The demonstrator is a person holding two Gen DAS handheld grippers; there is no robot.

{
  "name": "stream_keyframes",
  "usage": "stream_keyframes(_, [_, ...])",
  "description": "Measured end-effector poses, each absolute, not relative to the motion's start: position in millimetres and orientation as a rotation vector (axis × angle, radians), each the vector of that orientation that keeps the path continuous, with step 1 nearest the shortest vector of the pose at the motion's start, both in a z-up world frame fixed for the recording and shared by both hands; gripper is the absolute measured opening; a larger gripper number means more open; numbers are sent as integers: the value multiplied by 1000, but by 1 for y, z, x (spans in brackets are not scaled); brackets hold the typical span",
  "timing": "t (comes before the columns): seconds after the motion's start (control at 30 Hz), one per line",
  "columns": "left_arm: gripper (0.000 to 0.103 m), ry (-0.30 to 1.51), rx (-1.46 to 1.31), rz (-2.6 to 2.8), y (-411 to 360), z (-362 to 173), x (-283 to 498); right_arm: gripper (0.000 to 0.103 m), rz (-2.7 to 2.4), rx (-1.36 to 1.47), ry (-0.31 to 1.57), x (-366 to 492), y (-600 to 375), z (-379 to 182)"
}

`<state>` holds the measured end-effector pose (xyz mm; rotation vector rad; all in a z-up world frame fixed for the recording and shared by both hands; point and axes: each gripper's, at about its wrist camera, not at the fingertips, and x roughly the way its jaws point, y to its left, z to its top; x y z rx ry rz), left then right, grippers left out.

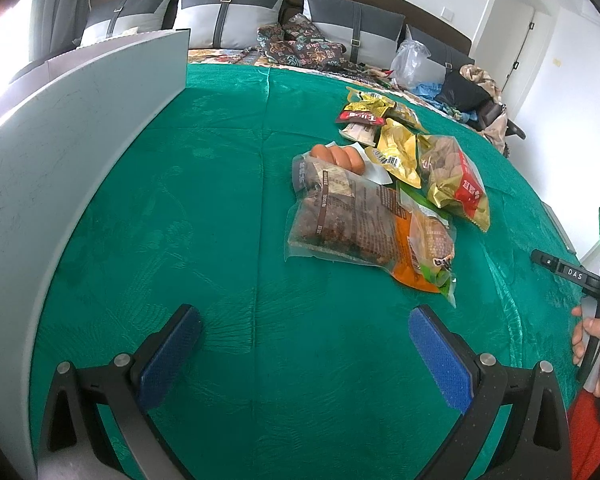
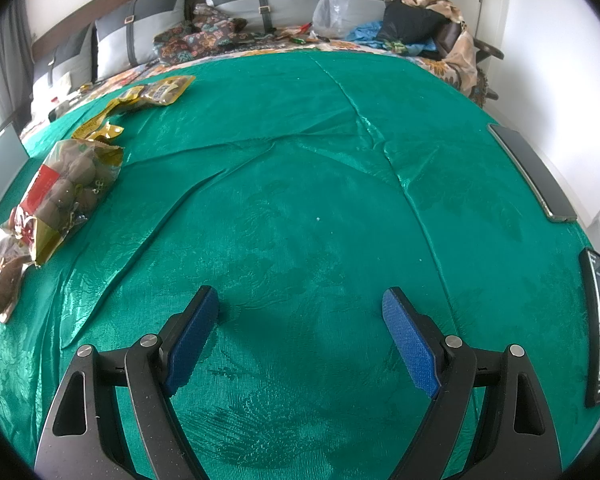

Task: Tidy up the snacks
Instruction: 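Move the left tool toward the brown jerky pack with orange base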

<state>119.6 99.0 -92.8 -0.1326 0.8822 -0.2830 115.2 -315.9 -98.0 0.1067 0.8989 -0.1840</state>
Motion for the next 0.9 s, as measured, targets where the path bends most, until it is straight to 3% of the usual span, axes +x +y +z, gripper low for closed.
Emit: stream_keyframes(0.9, [103,881,-143,-286,98,-92,119,87,-184,108,899,115,-316,-98])
